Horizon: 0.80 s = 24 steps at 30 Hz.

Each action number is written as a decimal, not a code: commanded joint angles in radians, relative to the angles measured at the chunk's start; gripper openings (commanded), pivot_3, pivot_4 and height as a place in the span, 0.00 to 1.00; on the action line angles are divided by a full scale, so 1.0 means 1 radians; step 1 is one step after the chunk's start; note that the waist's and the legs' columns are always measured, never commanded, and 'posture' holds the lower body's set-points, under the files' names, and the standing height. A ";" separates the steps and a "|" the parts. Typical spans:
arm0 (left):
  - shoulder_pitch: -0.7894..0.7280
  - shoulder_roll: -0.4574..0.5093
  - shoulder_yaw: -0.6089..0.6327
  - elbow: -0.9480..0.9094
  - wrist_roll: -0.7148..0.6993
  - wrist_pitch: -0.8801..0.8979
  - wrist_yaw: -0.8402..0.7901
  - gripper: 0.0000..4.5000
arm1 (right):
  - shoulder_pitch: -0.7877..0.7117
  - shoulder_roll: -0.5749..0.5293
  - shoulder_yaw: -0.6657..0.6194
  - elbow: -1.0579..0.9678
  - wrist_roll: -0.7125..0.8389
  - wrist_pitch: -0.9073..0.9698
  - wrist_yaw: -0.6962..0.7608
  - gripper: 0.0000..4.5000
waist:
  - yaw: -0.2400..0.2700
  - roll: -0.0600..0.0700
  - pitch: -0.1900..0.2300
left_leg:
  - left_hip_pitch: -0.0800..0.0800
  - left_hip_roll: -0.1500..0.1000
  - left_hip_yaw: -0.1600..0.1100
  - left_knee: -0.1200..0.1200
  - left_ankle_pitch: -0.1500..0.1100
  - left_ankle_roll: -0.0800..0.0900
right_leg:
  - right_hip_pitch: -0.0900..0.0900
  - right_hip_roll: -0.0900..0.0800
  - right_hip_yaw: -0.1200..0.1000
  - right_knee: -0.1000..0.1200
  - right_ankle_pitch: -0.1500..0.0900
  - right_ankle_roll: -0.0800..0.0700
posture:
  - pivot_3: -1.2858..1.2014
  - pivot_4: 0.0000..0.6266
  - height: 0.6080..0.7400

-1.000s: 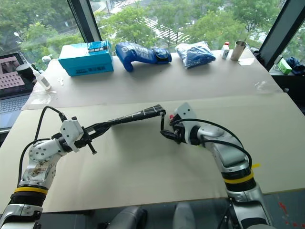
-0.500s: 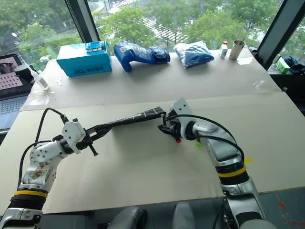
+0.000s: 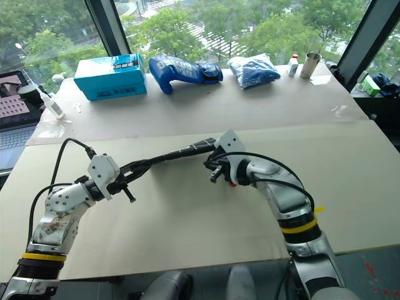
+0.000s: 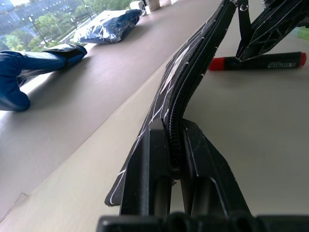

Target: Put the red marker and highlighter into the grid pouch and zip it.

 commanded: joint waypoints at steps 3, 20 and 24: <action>0.037 0.046 -0.027 -0.102 0.061 0.021 -0.011 0.00 | -0.074 0.006 0.075 0.030 -0.087 -0.060 -0.033 0.01 | 0.000 0.000 0.000 | 0.000 0.000 0.000 0.000 0.000 0.000 | 0.000 0.000 0.000 0.000 0.000 0.000 | 0.52 0.24 1.00; 0.038 0.013 -0.030 -0.179 0.053 0.123 0.008 0.00 | -0.137 0.001 0.245 -0.008 -0.228 -0.140 0.057 0.01 | 0.000 0.000 0.000 | 0.000 0.000 0.001 0.000 0.000 0.000 | -0.002 0.000 0.000 0.001 0.000 0.000 | 0.52 0.24 1.00; 0.032 0.005 -0.032 -0.174 0.051 0.128 0.006 0.00 | -0.136 -0.004 0.271 -0.037 -0.235 -0.140 0.093 0.01 | 0.002 0.000 0.000 | 0.000 0.000 0.000 0.000 0.000 0.000 | -0.002 0.000 0.000 0.001 0.000 0.000 | 0.52 0.24 1.00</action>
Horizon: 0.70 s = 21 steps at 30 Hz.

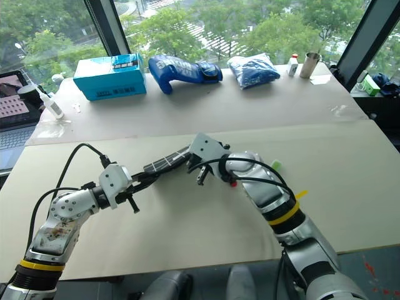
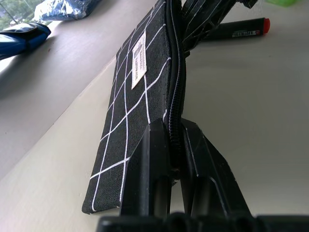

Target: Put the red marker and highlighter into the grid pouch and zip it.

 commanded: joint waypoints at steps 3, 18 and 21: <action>-0.017 -0.012 0.001 -0.031 -0.014 -0.002 0.001 0.00 | -0.027 0.003 0.035 -0.072 -0.006 -0.019 0.053 0.01 | 0.000 0.000 0.000 | 0.000 0.000 0.000 0.000 0.000 0.000 | 0.000 0.000 0.000 0.000 0.000 0.000 | 0.52 0.24 1.00; -0.032 -0.032 -0.008 -0.028 -0.015 0.010 0.001 0.00 | -0.087 0.138 -0.004 0.014 0.163 0.010 0.213 0.01 | -0.002 0.000 0.000 | 0.000 0.000 0.000 0.000 0.000 -0.001 | -0.001 0.000 0.000 0.001 0.001 -0.001 | 0.52 0.24 1.00; -0.027 -0.031 -0.005 -0.033 -0.015 0.012 0.004 0.00 | -0.091 0.129 -0.005 0.060 0.136 -0.034 0.195 0.07 | -0.002 0.000 0.000 | 0.000 0.000 0.000 0.000 0.000 -0.001 | -0.001 0.000 0.000 0.001 0.001 -0.001 | 0.52 0.24 1.00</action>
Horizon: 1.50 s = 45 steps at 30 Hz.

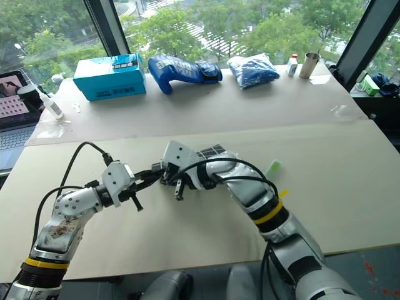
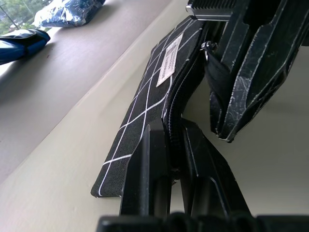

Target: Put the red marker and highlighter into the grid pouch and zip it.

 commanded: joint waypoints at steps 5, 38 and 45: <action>0.011 0.002 0.018 -0.042 -0.017 0.014 0.018 0.00 | -0.018 -0.057 -0.084 0.058 -0.012 -0.042 -0.030 0.42 | 0.000 0.000 0.000 | 0.000 0.000 0.000 0.000 0.000 0.000 | 0.000 0.000 0.000 0.000 0.000 0.000 | 0.52 0.24 1.00; -0.064 -0.037 0.064 0.142 -0.067 -0.108 0.000 0.00 | 0.134 -0.135 -0.673 -0.369 -0.052 0.883 -0.704 0.57 | 0.008 0.000 0.000 | -0.003 0.002 0.008 0.001 0.000 0.001 | -0.004 0.000 0.002 0.000 0.002 -0.001 | 0.52 0.24 1.00; -0.060 -0.044 0.064 0.149 -0.063 -0.118 0.001 0.00 | 0.194 -0.092 -0.690 -0.360 -0.072 0.888 -0.756 0.57 | 0.006 0.000 0.000 | -0.003 0.002 0.011 0.001 0.000 0.001 | -0.004 0.000 0.002 0.000 0.002 -0.001 | 0.52 0.24 1.00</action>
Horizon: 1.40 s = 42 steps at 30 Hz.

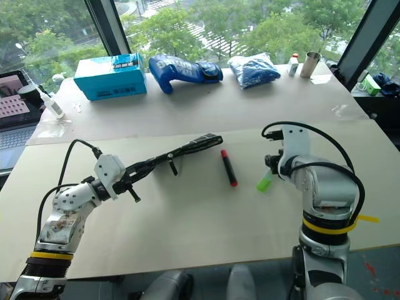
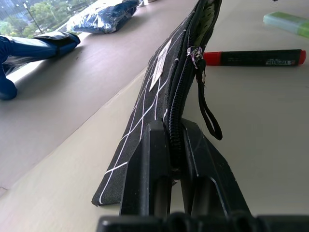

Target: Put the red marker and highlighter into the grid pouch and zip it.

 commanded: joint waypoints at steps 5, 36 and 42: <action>0.002 -0.005 0.014 -0.016 -0.005 -0.027 0.008 0.00 | 0.032 0.087 -0.037 -0.012 -0.012 0.007 -0.051 0.57 | -0.004 0.000 0.000 | 0.000 0.000 0.000 0.000 0.000 0.000 | 0.000 0.000 0.000 0.000 0.000 0.000 | 0.52 0.24 1.00; 0.008 0.010 0.020 -0.038 -0.012 -0.015 -0.011 0.00 | -0.040 -0.305 0.361 -0.124 0.088 -0.923 0.552 0.23 | -0.013 -0.006 -0.005 | 0.003 0.007 0.006 0.000 -0.003 0.001 | 0.002 0.006 -0.002 -0.002 0.002 0.000 | 0.52 0.24 1.00; 0.016 0.010 0.017 -0.053 -0.011 -0.014 -0.014 0.00 | -0.084 -0.428 0.514 -0.013 -0.114 -1.279 0.651 0.23 | -0.001 -0.006 -0.004 | 0.003 0.008 0.008 0.002 -0.003 0.001 | 0.002 0.007 -0.002 -0.005 0.003 -0.001 | 0.52 0.24 1.00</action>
